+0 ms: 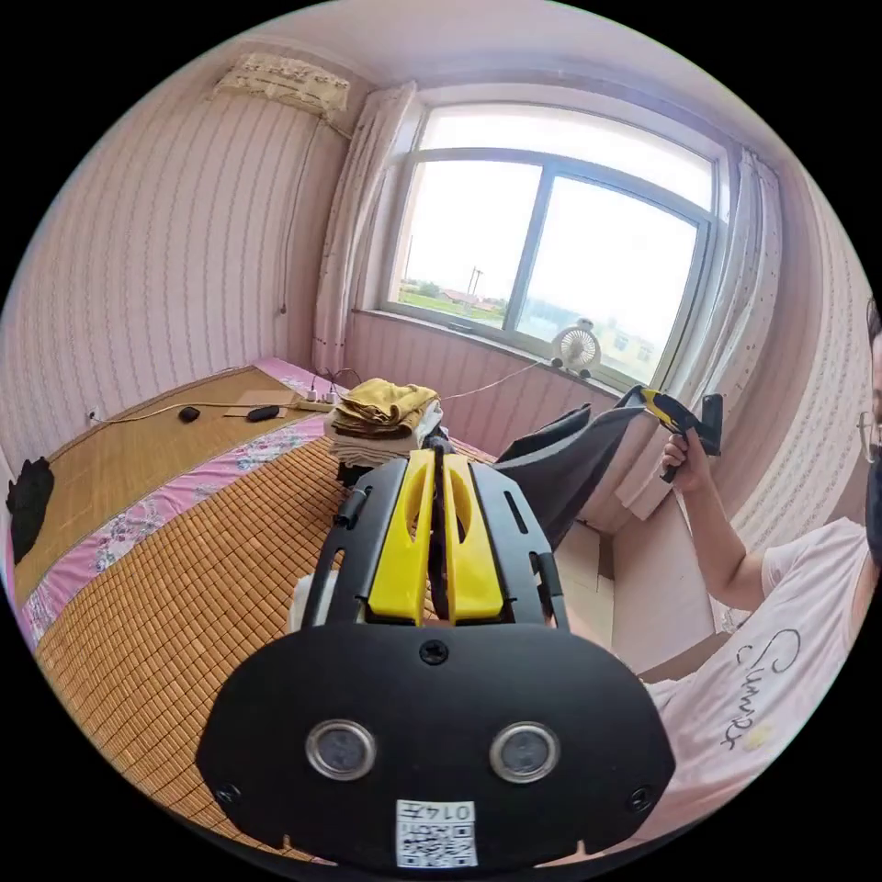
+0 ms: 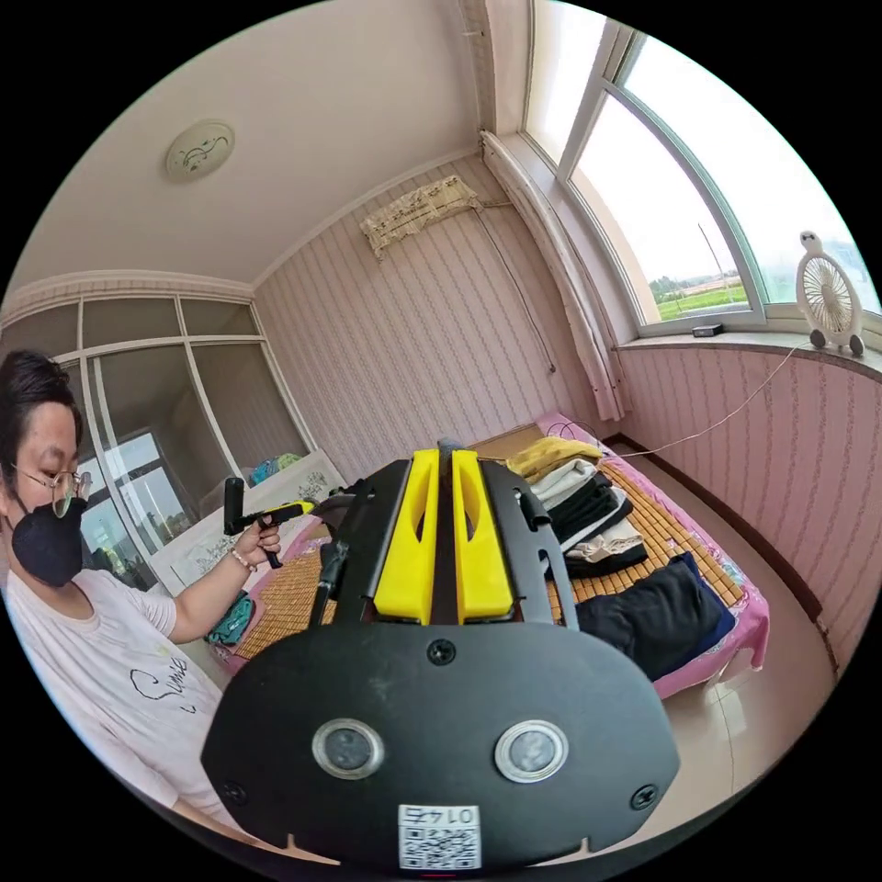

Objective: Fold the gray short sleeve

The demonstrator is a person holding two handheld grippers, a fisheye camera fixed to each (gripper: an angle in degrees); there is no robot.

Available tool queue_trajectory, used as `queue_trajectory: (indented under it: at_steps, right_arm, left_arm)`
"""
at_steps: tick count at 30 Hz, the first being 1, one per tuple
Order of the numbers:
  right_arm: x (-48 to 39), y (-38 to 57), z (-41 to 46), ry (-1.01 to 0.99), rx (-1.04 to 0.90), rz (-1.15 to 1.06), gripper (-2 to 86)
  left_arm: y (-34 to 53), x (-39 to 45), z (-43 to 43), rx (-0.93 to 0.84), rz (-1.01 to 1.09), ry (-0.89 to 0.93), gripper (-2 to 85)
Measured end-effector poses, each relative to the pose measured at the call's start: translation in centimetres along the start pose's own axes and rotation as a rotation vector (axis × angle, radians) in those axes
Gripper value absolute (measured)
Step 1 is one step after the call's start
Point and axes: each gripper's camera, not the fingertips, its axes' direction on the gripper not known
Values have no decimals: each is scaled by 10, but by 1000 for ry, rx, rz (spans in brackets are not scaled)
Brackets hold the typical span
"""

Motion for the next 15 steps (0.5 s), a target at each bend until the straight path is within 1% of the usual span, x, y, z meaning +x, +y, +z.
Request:
queue_trajectory:
  at_steps: [1, 2, 4, 5, 7, 10, 11, 15]
  right_arm:
    - [-14, -5, 13, -48, 5, -5, 16]
    - [-22, -8, 20, -70, 4, -9, 16]
    - [-57, -20, 49, -165, 7, -37, 16]
    - [-66, -24, 57, -191, 6, -41, 15]
    - [-103, -36, 80, -284, 16, -60, 15]
    - [-150, -49, 96, -330, 7, -123, 14]
    - [-158, -51, 96, -337, 16, -140, 14]
    - [-202, -74, 75, -457, 116, -217, 13]
  left_arm:
    - [15, -11, -58, 65, -30, -44, -9]
    - [23, -15, -87, 98, -44, -63, -9]
    - [55, -21, -195, 225, -83, -146, -10]
    - [63, -20, -221, 255, -88, -162, -10]
    - [92, -6, -307, 329, -70, -236, -10]
    - [128, 22, -385, 365, -3, -312, -10]
    - [135, 27, -398, 379, 5, -328, -10]
    - [179, 60, -492, 542, 88, -365, -10]
